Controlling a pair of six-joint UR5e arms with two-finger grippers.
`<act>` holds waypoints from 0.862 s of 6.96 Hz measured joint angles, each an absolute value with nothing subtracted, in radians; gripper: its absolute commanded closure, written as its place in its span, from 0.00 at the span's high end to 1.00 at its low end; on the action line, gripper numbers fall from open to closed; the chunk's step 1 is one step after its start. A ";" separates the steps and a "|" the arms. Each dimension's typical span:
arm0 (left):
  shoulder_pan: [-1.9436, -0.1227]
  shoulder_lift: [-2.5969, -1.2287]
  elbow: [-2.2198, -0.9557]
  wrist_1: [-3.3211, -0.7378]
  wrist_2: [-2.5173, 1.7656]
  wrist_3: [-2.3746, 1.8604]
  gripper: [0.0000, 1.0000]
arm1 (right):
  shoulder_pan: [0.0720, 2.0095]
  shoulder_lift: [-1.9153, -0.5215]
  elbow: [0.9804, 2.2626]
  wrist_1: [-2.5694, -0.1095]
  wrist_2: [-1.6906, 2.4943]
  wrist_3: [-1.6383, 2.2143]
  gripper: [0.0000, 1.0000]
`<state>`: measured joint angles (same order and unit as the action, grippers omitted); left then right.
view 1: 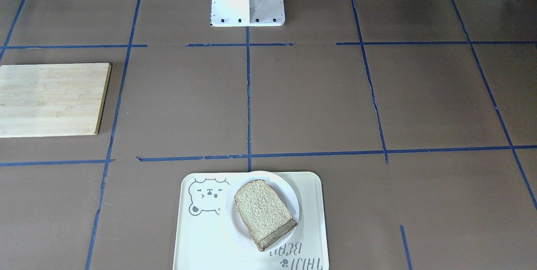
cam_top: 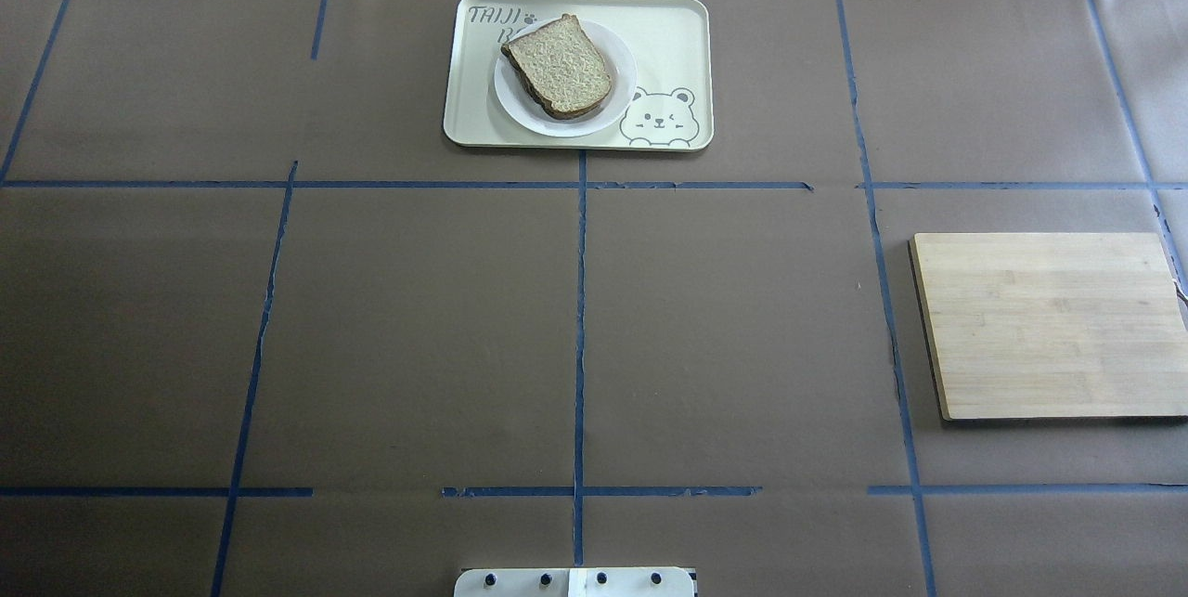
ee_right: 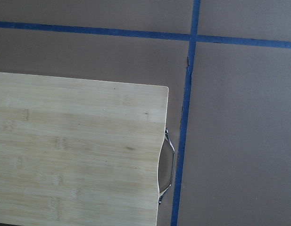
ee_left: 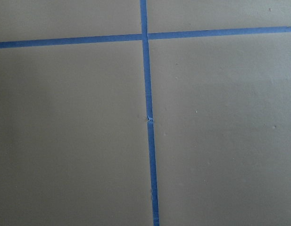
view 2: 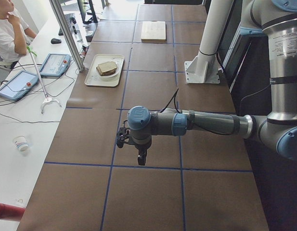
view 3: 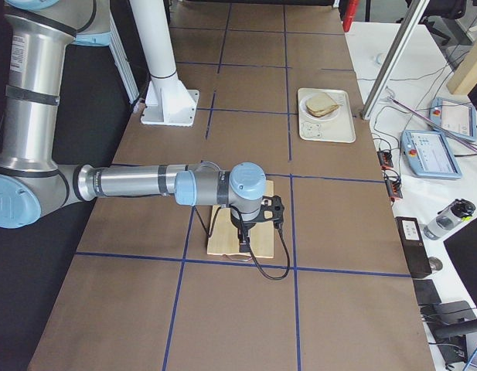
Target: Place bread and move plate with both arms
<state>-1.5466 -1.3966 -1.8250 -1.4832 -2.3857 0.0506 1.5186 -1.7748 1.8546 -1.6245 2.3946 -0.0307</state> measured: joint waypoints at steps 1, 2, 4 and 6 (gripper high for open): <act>-1.548 -1.396 -1.822 -1.482 -2.385 0.051 1.00 | 1.519 -1.775 1.855 -1.624 2.395 -0.031 1.00; -1.549 -1.395 -1.818 -1.482 -2.381 0.051 1.00 | 1.519 -1.775 1.855 -1.624 2.395 -0.031 1.00; -1.550 -1.394 -1.816 -1.483 -2.341 0.052 1.00 | 1.519 -1.775 1.855 -1.623 2.395 -0.030 1.00; -1.551 -1.394 -1.814 -1.483 -2.331 0.052 1.00 | 1.519 -1.775 1.855 -1.624 2.395 -0.029 1.00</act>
